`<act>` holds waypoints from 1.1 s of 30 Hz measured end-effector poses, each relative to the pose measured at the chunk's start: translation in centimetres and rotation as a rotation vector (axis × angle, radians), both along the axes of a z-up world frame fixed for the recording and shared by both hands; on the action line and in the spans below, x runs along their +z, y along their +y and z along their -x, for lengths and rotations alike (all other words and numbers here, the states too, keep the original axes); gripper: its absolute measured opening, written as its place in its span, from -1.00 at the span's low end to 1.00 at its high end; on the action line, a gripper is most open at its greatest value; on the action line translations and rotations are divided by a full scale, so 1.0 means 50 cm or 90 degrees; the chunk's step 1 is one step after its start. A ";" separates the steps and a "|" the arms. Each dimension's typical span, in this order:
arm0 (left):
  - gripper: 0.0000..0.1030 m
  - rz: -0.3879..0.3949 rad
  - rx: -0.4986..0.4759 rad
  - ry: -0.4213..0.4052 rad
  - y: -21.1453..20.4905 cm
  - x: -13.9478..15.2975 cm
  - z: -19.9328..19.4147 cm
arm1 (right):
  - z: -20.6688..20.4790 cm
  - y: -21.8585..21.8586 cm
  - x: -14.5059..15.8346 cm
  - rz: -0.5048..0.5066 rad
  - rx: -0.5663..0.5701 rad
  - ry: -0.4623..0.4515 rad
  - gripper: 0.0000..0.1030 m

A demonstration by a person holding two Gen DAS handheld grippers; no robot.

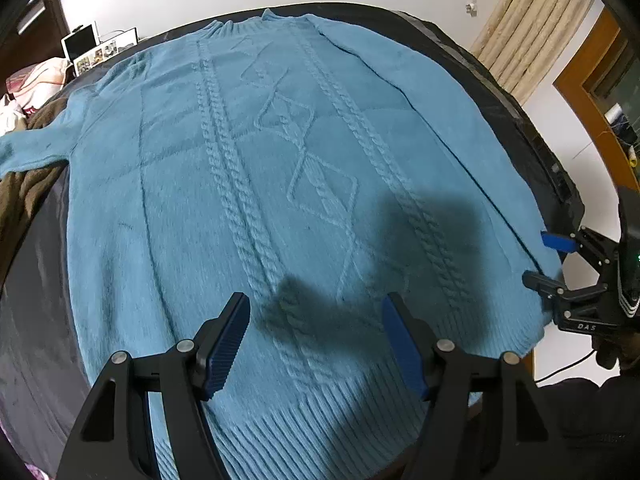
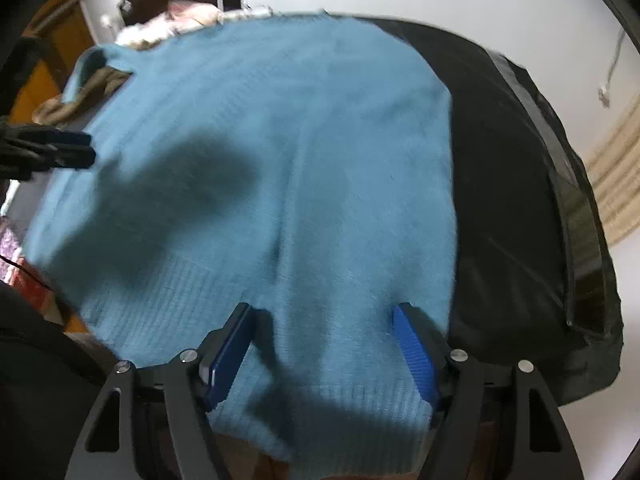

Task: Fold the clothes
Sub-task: 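Grasp the sweater sleeve cuff with the right tool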

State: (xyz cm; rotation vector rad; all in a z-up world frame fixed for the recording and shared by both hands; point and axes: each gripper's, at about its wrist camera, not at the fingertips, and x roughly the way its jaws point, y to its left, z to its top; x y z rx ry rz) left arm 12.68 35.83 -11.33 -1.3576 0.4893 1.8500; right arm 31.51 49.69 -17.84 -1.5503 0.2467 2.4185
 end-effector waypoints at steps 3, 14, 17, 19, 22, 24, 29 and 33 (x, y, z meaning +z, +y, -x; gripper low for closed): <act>0.41 -0.007 -0.009 -0.009 0.012 -0.005 0.018 | 0.002 0.014 0.003 0.003 -0.024 -0.012 -0.01; 0.41 -0.036 -0.040 -0.046 0.040 -0.017 0.074 | 0.018 0.096 0.094 0.032 -0.159 0.020 -0.72; 0.41 -0.039 -0.038 -0.052 0.046 -0.021 0.081 | 0.011 0.149 0.153 0.023 -0.210 0.069 -0.72; 0.41 -0.038 -0.035 -0.054 0.050 -0.021 0.082 | 0.001 0.188 0.193 0.019 -0.235 0.103 -0.72; 0.41 -0.033 -0.030 -0.048 0.055 -0.014 0.073 | -0.008 0.250 0.246 0.013 -0.269 0.157 -0.72; 0.41 -0.030 -0.018 -0.043 0.057 -0.008 0.067 | -0.013 0.303 0.279 0.020 -0.292 0.192 -0.72; 0.41 -0.031 0.045 -0.028 0.076 0.011 0.044 | -0.029 0.441 0.327 0.042 -0.333 0.255 -0.72; 0.41 -0.040 0.079 -0.023 0.102 0.026 0.009 | -0.047 0.579 0.307 0.104 -0.370 0.281 -0.72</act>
